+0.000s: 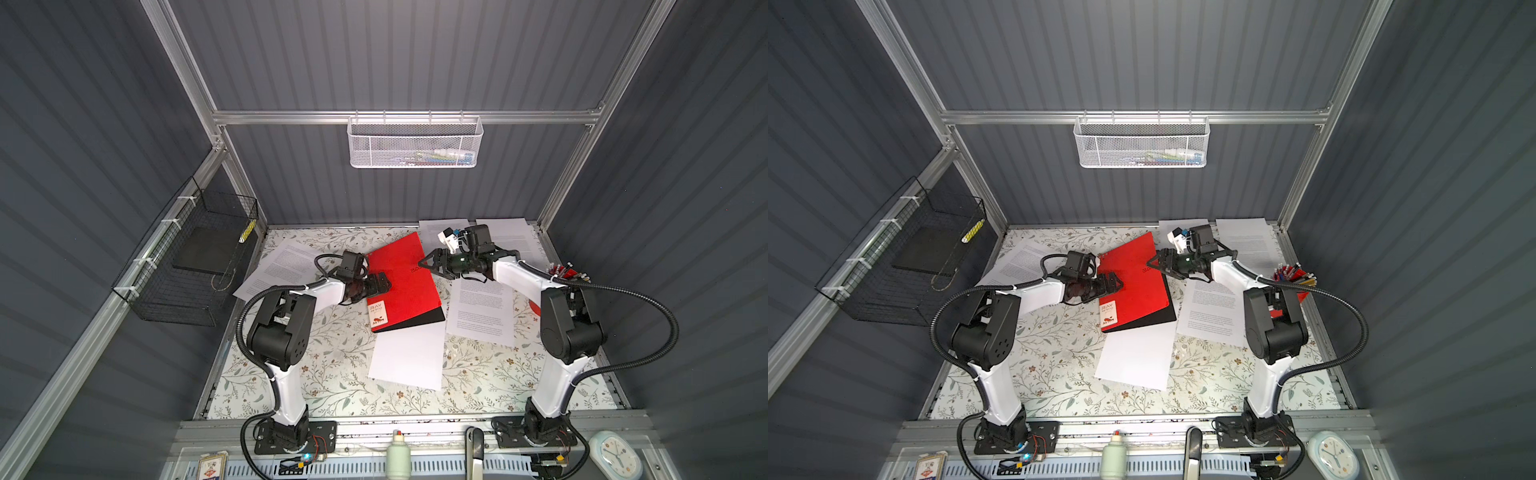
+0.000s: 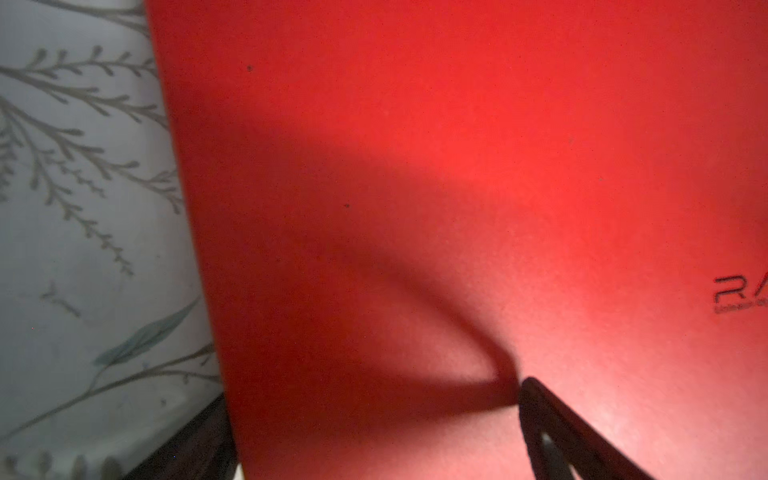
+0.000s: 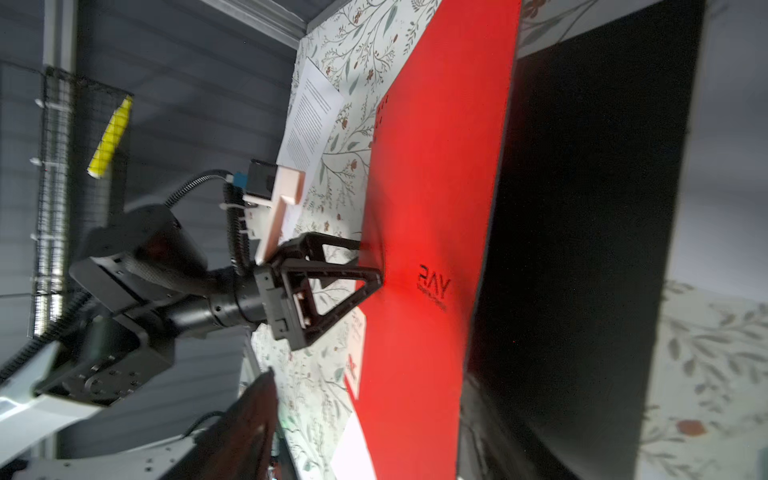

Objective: Put the files into the folder

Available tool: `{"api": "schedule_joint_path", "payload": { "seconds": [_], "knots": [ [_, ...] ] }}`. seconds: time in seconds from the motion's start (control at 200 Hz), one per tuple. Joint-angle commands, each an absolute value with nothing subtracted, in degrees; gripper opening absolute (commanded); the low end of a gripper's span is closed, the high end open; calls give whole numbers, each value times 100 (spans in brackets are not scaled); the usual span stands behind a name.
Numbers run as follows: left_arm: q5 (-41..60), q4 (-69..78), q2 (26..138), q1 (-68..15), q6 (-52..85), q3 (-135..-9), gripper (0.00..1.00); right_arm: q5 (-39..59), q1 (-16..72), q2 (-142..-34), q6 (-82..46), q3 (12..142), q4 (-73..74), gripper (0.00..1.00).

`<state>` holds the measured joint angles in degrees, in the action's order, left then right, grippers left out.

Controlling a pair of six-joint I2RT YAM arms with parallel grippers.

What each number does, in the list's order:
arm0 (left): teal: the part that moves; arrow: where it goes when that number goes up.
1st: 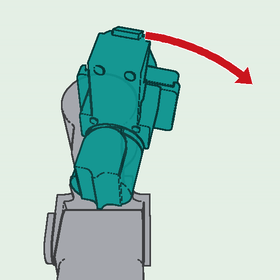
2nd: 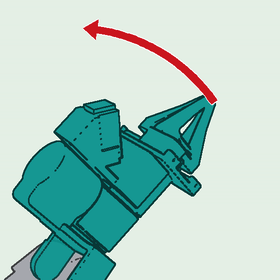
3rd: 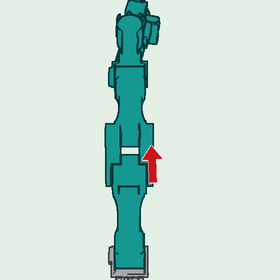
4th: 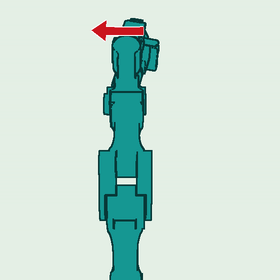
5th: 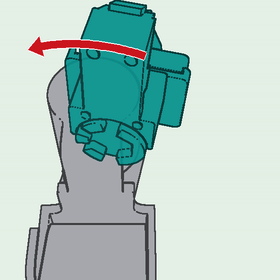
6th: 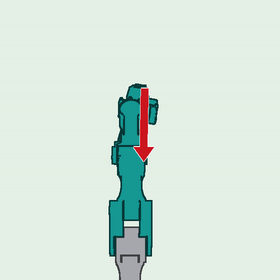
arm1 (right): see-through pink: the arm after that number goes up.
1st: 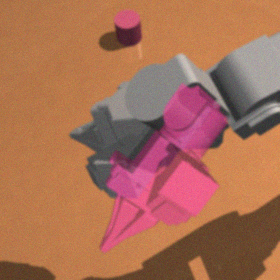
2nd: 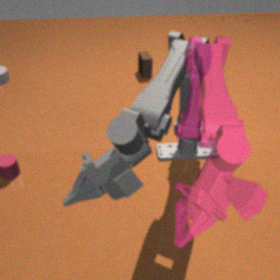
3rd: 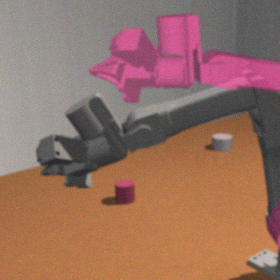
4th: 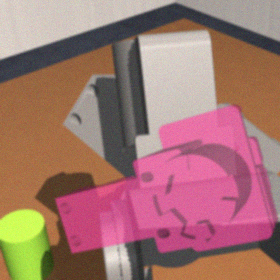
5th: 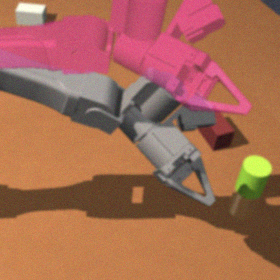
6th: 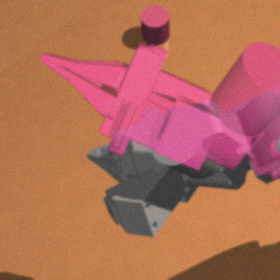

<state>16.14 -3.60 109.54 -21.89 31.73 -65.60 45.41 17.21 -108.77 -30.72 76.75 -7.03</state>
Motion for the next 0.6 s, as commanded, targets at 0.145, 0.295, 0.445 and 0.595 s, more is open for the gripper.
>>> {"api": "schedule_joint_path", "payload": {
  "seconds": [0.145,0.295,0.445,0.595],
  "knots": [
    [2195,-914,11522,-2369,3234,-6431,100,5194,2000,-11162,-3141,7553,-329,41],
    [2236,-827,11537,-2373,3289,-6374,100,5618,1960,-11221,-3760,7296,762,29],
    [2272,-777,11523,-2373,3298,-6363,100,5836,1960,-11280,-3964,7216,1331,22],
    [2233,-813,11534,-2373,3309,-6372,100,5817,1958,-11303,-4036,7106,1588,17]
  ]
}}
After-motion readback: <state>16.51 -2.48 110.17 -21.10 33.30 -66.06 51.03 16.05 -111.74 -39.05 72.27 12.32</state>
